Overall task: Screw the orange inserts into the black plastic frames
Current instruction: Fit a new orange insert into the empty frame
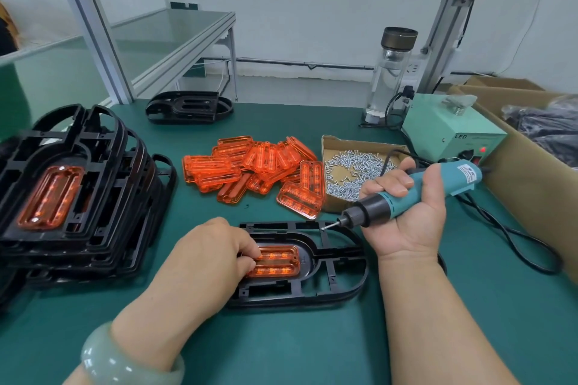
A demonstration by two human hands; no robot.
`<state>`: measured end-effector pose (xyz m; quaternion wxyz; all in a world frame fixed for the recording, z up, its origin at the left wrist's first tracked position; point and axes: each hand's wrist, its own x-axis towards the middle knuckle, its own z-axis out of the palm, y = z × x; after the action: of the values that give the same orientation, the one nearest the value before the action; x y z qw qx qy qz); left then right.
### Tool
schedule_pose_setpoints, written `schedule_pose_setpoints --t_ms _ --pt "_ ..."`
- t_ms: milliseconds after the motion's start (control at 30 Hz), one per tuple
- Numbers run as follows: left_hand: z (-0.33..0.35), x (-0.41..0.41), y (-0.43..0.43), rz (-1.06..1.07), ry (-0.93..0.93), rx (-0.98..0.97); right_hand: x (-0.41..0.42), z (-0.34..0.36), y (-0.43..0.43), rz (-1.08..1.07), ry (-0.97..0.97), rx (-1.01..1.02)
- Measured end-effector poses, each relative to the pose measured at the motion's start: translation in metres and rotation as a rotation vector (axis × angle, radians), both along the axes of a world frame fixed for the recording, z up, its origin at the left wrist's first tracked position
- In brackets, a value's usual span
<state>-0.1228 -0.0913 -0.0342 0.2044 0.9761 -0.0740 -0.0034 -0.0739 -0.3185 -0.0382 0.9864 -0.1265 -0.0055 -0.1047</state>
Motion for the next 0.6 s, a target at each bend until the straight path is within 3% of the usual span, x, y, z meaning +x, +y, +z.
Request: schedule_pose_setpoints --t_ms 400,600 --pt "0.008 -0.001 -0.001 -0.034 0.033 0.048 0.000 0.001 0.000 -0.003 0.005 0.000" --pt "0.027 0.010 -0.011 0.030 -0.037 0.024 0.000 0.002 0.000 -0.002 0.015 0.018"
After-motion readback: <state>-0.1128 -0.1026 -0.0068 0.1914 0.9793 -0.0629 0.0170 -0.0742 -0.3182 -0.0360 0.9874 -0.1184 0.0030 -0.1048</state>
